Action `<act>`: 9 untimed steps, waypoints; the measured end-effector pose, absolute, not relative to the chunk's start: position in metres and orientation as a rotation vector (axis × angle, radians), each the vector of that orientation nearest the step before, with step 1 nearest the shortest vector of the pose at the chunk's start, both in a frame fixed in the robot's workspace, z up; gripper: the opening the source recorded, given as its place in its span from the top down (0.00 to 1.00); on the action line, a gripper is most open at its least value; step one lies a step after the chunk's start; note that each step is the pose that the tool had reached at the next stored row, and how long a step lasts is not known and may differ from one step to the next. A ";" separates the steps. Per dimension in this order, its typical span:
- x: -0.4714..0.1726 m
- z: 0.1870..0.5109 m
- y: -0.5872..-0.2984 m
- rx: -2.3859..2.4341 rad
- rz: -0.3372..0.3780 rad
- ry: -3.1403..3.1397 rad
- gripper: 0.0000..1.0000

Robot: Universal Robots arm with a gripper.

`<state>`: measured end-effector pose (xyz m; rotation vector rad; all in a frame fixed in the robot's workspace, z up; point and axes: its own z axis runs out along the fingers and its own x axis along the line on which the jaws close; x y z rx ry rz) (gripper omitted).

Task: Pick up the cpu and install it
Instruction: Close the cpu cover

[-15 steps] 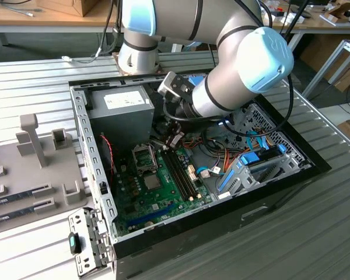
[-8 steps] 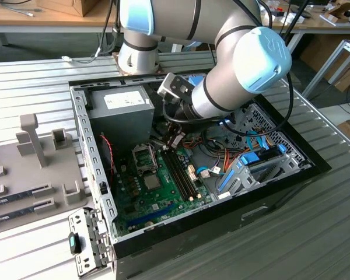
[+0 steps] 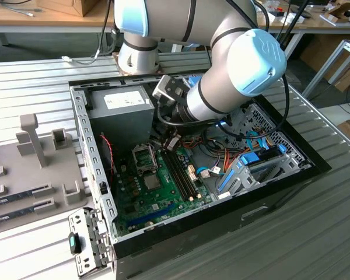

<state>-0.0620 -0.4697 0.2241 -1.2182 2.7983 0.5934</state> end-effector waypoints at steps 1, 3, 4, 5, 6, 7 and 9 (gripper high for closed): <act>-0.064 0.221 -0.470 -1.218 0.594 2.798 0.89; -0.065 0.218 -0.470 -1.218 0.594 2.798 0.89; -0.065 0.217 -0.470 -1.218 0.594 2.798 0.89; -0.065 0.215 -0.470 -1.218 0.594 2.798 0.89; -0.065 0.214 -0.470 -1.218 0.594 2.798 0.89; -0.065 0.213 -0.470 -1.218 0.594 2.798 0.89; -0.066 0.211 -0.470 -1.218 0.594 2.798 0.89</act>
